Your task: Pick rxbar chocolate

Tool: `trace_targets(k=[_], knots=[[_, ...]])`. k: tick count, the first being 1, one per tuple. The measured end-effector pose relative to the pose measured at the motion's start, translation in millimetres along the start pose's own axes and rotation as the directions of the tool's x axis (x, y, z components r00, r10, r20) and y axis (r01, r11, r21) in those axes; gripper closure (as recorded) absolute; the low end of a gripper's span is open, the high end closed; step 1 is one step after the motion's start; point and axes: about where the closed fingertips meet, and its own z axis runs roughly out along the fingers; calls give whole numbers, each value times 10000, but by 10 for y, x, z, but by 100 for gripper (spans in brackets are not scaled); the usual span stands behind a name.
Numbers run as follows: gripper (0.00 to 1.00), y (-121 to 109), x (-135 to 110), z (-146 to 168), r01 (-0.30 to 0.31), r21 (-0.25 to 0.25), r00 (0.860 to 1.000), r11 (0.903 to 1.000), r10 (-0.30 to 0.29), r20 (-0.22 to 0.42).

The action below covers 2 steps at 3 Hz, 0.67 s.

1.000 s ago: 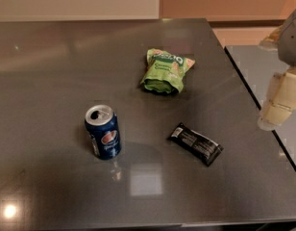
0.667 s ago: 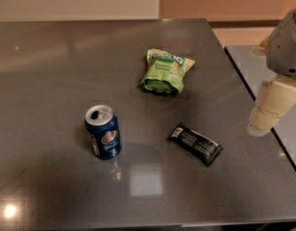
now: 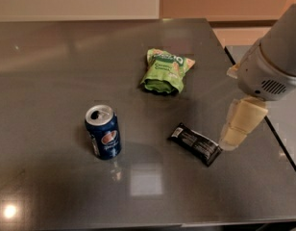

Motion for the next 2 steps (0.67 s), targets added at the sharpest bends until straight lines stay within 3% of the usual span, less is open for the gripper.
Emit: trace_targets(k=[1,2], knots=[[0,73,-123,244,-151,-505,9993,9986,168,329],[0,115,-182,442,-68,-518,9993,9986,88,374]])
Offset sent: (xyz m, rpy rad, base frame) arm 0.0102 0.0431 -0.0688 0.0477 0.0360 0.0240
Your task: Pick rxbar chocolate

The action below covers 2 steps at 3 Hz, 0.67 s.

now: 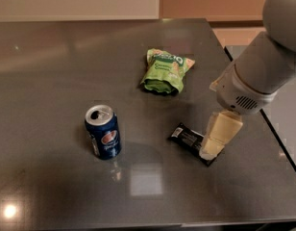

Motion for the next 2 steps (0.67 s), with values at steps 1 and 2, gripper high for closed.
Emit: trace_targets(k=[1,2], knots=[[0,18,18,200,102,155,9999,9998,-101,-96],[0,36,50,386,143,157,9996,9998,-139,-235]])
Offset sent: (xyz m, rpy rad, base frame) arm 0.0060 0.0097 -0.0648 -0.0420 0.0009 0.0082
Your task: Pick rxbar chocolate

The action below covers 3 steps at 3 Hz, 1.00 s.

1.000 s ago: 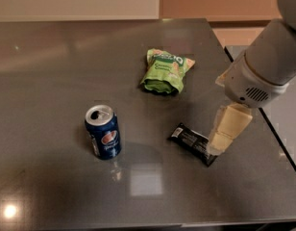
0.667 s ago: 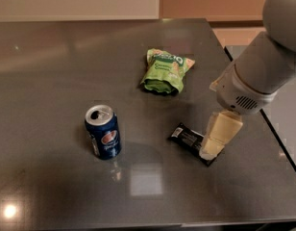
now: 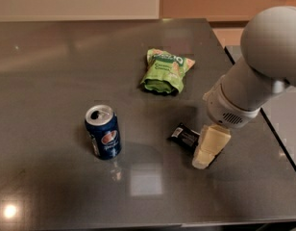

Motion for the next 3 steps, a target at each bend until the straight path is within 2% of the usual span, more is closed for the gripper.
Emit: trace_targets(k=[1,3], knots=[[18,23,37,142,-16,-86,9999,10000,15,-163],[64,99,5,155,193,-100,9997,9998,-194,-138]])
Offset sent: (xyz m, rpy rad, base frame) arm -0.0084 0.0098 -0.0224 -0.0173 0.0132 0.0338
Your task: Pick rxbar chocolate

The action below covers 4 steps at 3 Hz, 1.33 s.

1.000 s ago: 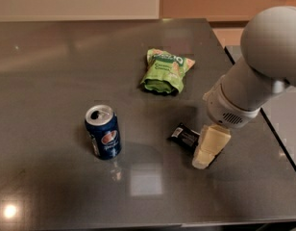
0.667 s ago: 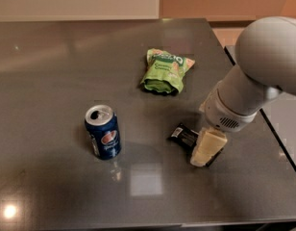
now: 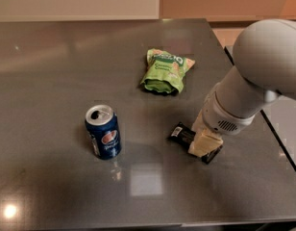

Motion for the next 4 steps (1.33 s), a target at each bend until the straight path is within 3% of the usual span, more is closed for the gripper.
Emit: trace_targets(k=[1,2,3,4], knots=[[87,-1,-3,-10,1,0,10000,10000,-1,1],[100,-3,-2,-189,-64,150,9998,9999,61,204],[100,-98,7,-428,-215,210,9982,9995,203,557],[100,-325,-47,-1074,-102,183,9921,9998,79,1250]])
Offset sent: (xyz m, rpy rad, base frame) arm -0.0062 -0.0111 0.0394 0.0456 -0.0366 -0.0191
